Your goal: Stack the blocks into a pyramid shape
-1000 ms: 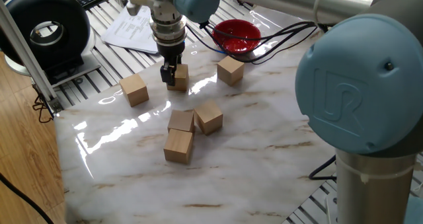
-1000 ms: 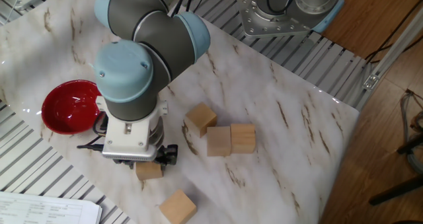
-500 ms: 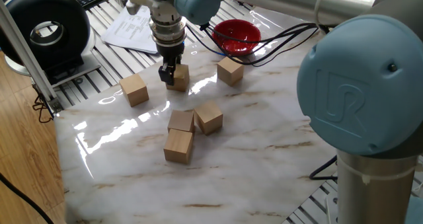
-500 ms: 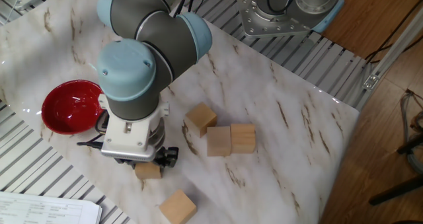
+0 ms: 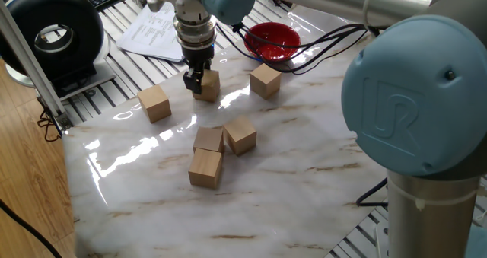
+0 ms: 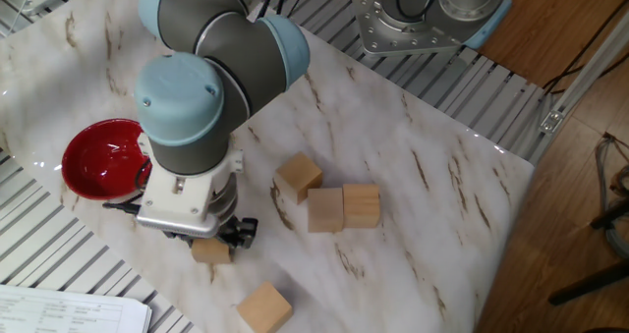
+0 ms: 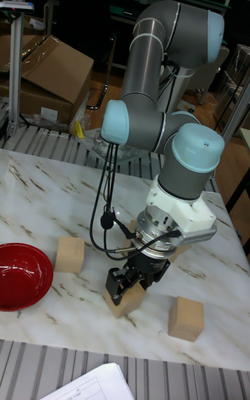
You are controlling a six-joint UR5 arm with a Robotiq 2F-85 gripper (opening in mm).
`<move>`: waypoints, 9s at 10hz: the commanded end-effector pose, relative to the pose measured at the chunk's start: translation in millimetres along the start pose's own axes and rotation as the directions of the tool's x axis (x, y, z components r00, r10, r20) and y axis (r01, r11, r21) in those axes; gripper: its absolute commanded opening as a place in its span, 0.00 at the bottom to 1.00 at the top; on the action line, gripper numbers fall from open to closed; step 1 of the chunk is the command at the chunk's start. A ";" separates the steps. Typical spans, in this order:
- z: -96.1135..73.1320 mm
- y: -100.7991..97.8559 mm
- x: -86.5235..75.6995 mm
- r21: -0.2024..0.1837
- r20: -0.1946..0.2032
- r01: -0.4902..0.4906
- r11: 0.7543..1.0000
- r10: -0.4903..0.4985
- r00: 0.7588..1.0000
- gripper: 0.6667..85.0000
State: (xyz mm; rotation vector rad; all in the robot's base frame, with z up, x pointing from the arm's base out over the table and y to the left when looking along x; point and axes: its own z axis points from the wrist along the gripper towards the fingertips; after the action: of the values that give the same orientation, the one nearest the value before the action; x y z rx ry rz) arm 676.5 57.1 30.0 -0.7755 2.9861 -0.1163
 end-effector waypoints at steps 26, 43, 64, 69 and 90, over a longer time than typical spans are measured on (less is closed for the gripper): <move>-41.6 -36.8 38.1 -0.080 -0.127 -0.386 0.919 0.375 0.918 0.53; -49.5 -42.7 67.1 -0.091 -0.164 -0.408 0.909 0.390 0.906 0.50; -48.6 -47.4 79.0 -0.108 -0.183 -0.451 0.886 0.428 0.885 0.45; -48.7 -48.7 78.7 -0.101 -0.170 -0.445 0.890 0.426 0.889 0.42; -46.1 -50.4 70.3 -0.105 -0.138 -0.430 0.897 0.415 0.899 0.41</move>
State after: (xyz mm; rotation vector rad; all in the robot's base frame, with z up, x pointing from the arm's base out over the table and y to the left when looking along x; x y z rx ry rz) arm 633.5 -23.3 76.8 -0.1187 3.2236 0.0263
